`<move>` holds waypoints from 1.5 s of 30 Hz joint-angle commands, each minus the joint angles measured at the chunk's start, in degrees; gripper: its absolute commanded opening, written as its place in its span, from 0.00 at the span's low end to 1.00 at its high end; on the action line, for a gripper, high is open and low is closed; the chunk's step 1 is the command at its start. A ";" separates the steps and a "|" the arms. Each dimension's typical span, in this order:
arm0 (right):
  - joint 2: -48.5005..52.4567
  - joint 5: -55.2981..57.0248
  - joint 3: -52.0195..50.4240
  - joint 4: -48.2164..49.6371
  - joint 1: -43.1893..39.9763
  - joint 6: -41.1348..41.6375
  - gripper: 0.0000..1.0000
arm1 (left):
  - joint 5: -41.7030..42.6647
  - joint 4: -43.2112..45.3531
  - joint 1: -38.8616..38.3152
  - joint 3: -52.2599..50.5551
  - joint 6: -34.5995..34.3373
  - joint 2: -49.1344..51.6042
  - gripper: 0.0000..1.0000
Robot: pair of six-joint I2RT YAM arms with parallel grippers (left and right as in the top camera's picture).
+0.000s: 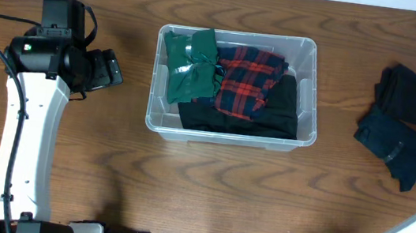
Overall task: Pack container
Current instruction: 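Grasp the black garment on the right pile with the right gripper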
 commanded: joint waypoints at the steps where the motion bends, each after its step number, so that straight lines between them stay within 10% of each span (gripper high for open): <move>1: 0.72 0.09 -1.20 0.70 1.22 -1.27 0.83 | -0.17 -0.31 0.28 -0.15 -0.31 0.42 0.98; 15: 0.72 3.98 -7.74 7.08 4.33 -0.74 0.61 | -0.20 -0.20 0.28 -0.15 -0.31 0.42 0.98; 21: 0.72 4.39 -8.90 8.48 4.70 -0.31 0.02 | -0.20 -0.20 0.28 -0.15 -0.31 0.42 0.98; 45: -20.20 -12.41 -7.50 8.79 15.23 17.05 0.01 | -0.22 -0.15 0.28 -0.15 -0.31 0.42 0.98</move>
